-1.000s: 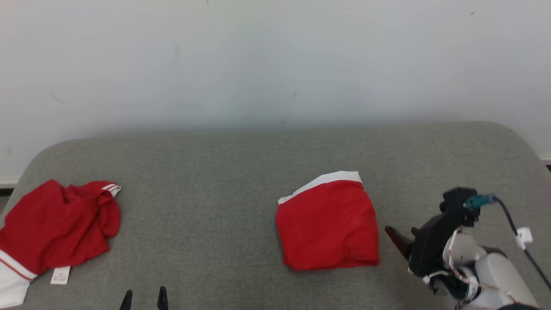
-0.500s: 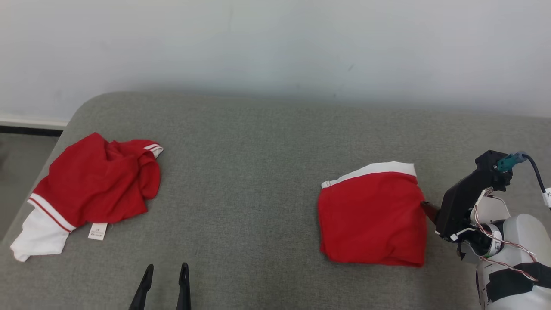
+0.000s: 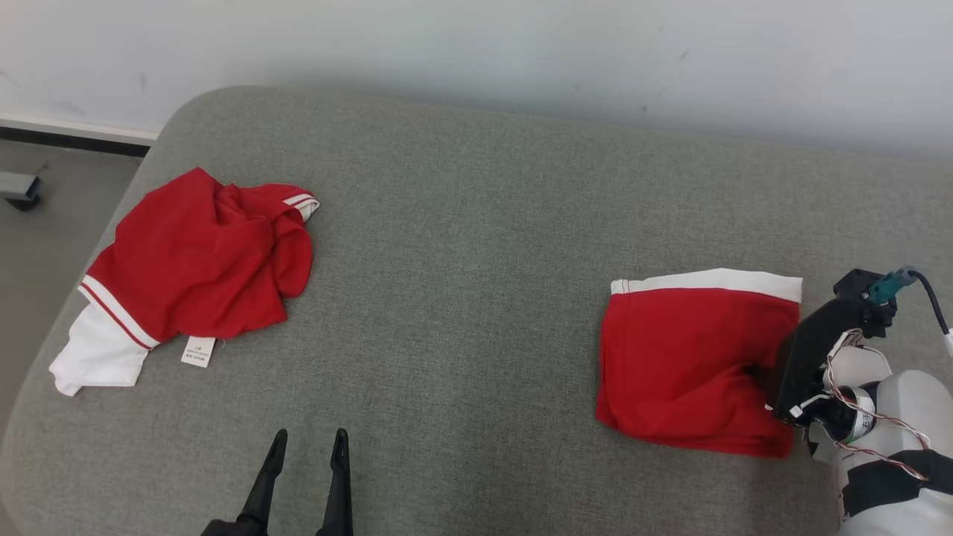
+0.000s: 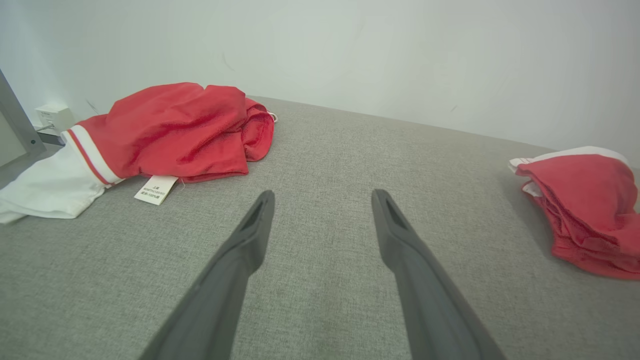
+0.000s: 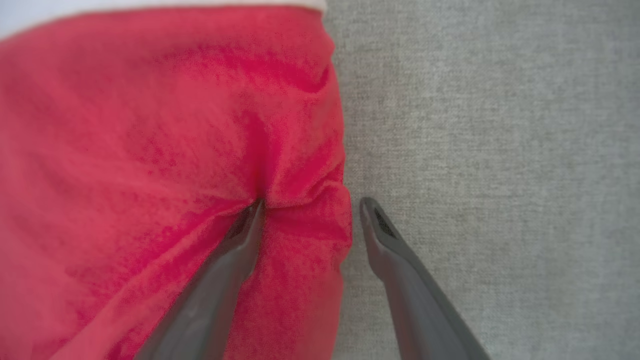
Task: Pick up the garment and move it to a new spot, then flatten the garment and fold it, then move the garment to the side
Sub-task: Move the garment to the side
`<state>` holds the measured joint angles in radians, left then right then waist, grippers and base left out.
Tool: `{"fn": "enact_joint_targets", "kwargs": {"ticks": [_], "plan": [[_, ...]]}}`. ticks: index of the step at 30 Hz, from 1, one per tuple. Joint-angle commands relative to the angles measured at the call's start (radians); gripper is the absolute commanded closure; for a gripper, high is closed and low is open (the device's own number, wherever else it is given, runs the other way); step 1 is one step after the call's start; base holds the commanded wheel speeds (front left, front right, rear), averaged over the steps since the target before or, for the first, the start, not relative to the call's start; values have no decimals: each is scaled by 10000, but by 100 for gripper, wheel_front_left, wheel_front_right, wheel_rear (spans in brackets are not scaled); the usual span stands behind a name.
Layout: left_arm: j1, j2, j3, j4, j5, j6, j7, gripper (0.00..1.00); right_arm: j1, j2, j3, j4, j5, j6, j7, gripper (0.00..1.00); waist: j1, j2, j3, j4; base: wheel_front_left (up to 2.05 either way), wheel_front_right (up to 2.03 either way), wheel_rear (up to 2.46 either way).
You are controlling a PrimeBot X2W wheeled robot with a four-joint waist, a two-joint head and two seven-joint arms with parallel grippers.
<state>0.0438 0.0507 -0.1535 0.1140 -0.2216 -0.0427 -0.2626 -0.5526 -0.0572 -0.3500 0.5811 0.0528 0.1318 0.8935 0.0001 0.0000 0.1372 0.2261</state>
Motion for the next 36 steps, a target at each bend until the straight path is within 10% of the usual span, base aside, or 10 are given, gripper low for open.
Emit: {"fn": "enact_joint_targets", "kwargs": {"ticks": [1,20,36], "plan": [[-125,-7,-41,-24,-46,53,-31,0,76,81,113,144,-177,-24,123,100,-1,0,213,109,0,0,0],[-1054,-4,-7,-1121,300,-148,-31,0,-383,-2340,3253,-824,-236,-26,-886,100,-1,0,1391,-2349,0,0,0],[-1927,284,-372,-2031,1468,-745,-29,0,-1089,-3302,3452,-2,-949,-26,-3455,100,-1,0,2915,-4658,0,0,0]]}}
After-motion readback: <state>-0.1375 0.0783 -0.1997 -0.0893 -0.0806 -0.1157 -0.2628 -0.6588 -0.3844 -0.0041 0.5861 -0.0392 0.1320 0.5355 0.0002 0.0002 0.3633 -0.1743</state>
